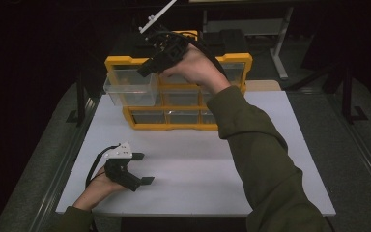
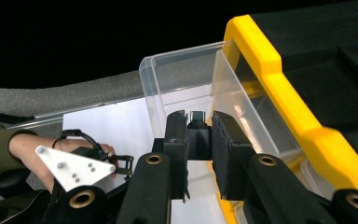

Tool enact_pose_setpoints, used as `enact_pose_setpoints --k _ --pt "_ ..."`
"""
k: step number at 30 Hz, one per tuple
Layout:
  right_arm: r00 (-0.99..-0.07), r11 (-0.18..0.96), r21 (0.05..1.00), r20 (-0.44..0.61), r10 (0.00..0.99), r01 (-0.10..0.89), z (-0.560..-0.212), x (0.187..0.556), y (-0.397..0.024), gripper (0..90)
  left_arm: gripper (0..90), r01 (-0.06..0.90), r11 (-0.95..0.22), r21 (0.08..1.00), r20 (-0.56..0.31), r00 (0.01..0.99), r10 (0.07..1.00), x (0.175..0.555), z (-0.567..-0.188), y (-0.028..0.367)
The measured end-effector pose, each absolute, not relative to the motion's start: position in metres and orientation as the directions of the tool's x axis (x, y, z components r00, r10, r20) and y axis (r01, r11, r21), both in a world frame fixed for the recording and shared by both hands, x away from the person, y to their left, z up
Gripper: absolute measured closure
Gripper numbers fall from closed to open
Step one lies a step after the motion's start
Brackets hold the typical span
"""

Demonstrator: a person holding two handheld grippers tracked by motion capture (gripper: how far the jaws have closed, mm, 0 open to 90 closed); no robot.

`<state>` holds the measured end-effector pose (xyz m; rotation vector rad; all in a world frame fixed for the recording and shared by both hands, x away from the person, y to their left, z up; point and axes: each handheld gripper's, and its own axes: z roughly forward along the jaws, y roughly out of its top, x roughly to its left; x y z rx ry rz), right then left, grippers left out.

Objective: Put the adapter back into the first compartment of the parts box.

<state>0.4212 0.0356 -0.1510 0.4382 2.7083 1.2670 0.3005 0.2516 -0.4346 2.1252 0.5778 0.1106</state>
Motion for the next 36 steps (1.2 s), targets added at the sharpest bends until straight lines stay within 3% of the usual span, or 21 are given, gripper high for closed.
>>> enact_pose_setpoints --k 18,20,36 --pt "-0.946 0.654 0.719 0.015 0.324 0.235 -0.171 0.442 0.060 74.1 0.0 0.362 -0.482 0.798 -0.137 0.888 0.440 0.300 -0.435 0.252" --pt "-0.945 0.648 0.724 0.014 0.328 0.236 -0.172 0.442 0.059 67.9 0.0 0.362 -0.481 0.798 -0.137 0.887 0.440 0.300 -0.435 0.252" --pt "-0.929 0.587 0.770 0.021 0.369 0.251 -0.159 0.432 0.033 47.7 0.0 0.361 -0.489 0.794 -0.134 0.889 0.438 0.301 -0.435 0.251"
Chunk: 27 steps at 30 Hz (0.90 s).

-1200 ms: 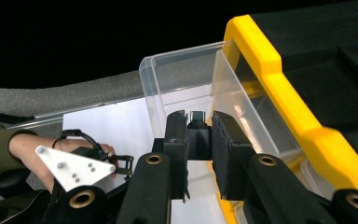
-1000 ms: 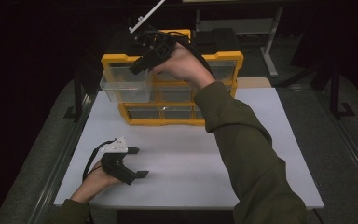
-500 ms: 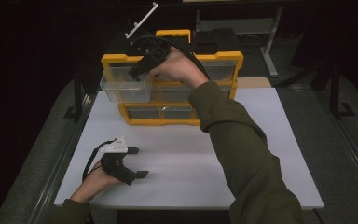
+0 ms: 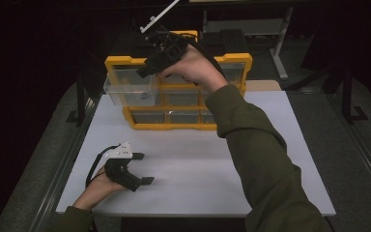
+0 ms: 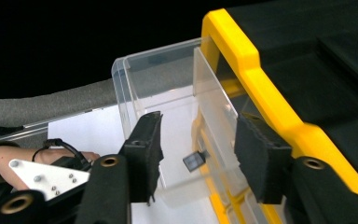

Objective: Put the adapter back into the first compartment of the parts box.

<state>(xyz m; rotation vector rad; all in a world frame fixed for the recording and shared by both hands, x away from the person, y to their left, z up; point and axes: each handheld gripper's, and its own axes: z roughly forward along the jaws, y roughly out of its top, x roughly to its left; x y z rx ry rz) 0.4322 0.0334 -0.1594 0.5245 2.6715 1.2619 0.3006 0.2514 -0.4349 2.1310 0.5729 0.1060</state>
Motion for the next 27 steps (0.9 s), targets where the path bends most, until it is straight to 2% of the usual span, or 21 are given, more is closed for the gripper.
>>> enact_pose_setpoints --k 3,11,27 --pt "-0.924 0.577 0.776 0.021 0.381 0.256 -0.159 0.429 0.021 43.0 0.0 0.362 -0.489 0.794 -0.134 0.888 0.439 0.300 -0.435 0.251" --pt "-0.920 0.568 0.781 0.022 0.391 0.260 -0.167 0.424 -0.002 37.3 0.0 0.369 -0.485 0.793 -0.140 0.884 0.445 0.301 -0.435 0.251" --pt "-0.905 0.562 0.778 0.020 0.424 0.281 -0.208 0.403 -0.050 28.1 0.0 0.369 -0.490 0.790 -0.134 0.884 0.449 0.300 -0.435 0.249"
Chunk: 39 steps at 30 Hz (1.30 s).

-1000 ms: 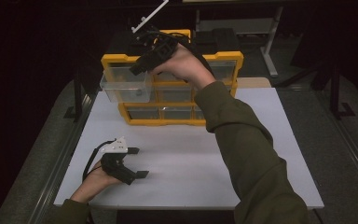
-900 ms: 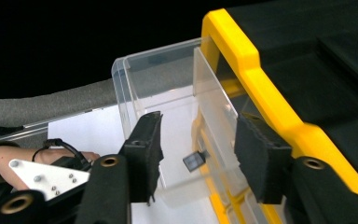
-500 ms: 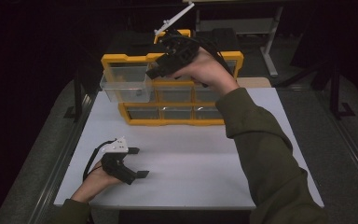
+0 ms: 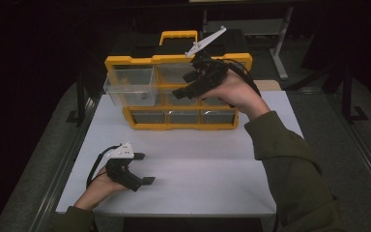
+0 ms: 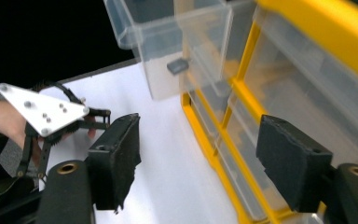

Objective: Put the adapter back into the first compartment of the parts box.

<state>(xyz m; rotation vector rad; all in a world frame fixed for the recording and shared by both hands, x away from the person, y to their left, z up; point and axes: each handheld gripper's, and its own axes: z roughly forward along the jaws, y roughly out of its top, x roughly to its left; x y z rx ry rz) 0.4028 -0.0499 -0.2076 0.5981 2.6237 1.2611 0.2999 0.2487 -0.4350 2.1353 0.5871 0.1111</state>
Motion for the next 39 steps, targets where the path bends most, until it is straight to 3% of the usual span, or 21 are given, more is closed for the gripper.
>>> enact_pose_setpoints --k 39 --pt "-0.833 0.525 0.773 0.009 0.553 0.357 -0.340 0.352 -0.106 6.7 0.0 0.357 -0.488 0.796 -0.134 0.891 0.433 0.297 -0.434 0.247"
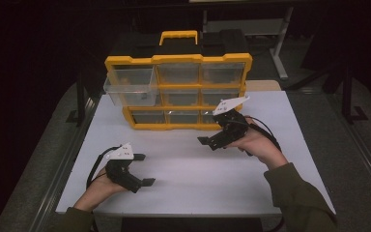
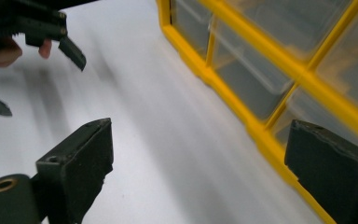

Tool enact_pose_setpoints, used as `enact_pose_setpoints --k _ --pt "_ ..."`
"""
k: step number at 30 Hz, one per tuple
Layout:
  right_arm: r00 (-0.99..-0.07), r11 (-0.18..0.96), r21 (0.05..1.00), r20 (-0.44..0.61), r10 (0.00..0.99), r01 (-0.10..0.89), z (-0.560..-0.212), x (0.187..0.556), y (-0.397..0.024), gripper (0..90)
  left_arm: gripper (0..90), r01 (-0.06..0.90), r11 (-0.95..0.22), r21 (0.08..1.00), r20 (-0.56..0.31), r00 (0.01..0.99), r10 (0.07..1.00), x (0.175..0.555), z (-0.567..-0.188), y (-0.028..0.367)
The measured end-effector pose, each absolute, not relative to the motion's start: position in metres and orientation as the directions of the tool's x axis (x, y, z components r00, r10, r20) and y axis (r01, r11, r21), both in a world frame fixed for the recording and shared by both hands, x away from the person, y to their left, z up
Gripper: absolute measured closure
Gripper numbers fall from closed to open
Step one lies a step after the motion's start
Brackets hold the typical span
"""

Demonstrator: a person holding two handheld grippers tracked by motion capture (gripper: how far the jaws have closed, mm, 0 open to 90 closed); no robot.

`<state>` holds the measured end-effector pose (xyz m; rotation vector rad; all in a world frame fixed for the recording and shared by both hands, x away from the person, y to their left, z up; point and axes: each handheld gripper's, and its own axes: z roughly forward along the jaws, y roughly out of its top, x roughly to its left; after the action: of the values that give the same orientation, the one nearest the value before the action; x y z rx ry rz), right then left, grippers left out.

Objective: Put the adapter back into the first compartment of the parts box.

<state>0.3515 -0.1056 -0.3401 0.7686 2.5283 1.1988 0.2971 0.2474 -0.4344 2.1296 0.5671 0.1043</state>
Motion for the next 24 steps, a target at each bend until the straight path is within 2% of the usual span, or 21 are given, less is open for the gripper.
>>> enact_pose_setpoints --k 24 --pt "-0.779 0.448 0.785 0.070 0.623 0.429 -0.418 0.318 -0.157 1.0 0.0 0.353 -0.480 0.803 -0.138 0.894 0.426 0.296 -0.436 0.248"
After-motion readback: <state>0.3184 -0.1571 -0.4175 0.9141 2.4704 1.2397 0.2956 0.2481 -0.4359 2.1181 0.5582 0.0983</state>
